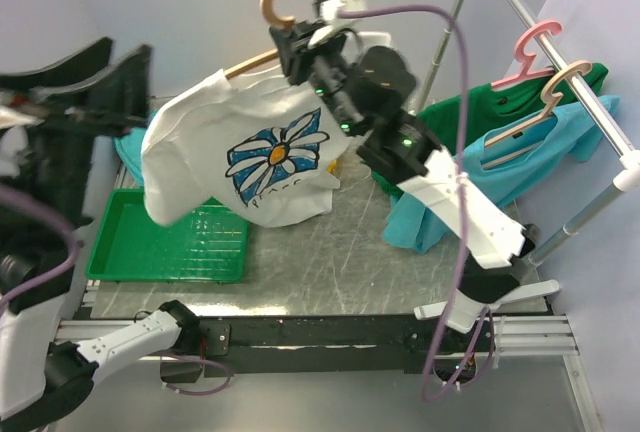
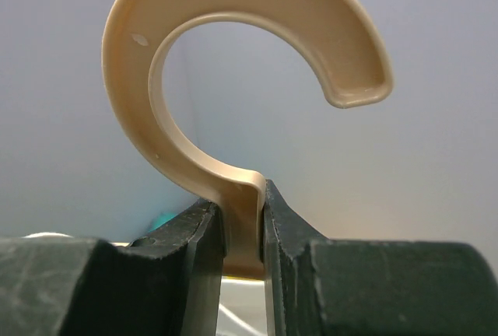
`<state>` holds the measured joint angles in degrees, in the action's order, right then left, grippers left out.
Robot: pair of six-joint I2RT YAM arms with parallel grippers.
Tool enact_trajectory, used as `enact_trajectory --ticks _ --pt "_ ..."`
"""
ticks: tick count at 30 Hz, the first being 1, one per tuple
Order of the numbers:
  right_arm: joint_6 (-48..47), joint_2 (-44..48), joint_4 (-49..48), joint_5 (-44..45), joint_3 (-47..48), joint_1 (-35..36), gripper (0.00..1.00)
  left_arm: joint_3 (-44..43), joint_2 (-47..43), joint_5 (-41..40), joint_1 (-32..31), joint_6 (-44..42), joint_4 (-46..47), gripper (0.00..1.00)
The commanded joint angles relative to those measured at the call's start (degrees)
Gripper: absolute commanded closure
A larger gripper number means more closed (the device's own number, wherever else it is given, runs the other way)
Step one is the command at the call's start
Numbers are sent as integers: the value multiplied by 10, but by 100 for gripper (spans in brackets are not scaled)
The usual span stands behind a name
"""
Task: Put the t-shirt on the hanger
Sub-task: Place the T-shirt on the hanger, then place the hanger at the clothesline.
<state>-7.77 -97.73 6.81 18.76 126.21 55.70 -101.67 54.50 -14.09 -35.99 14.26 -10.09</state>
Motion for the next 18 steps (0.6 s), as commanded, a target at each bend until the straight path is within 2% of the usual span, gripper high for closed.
enact_trajectory --ticks 1,6,10,11,18 --pt "6 79 -102 -51 68 3 100 8 -22 17 0 -6 39 20" --pt "46 82 -76 -102 34 -25 100 -2 -19 22 1 -19 -7 19" --pt "143 126 -151 -200 -173 -73 100 -6 -28 36 0 -40 -95 22" --pt "148 131 -161 -207 -195 -75 100 -6 -31 37 0 -45 -112 23" --pt "150 102 -144 -211 -216 -77 100 27 -62 27 0 -66 -238 40"
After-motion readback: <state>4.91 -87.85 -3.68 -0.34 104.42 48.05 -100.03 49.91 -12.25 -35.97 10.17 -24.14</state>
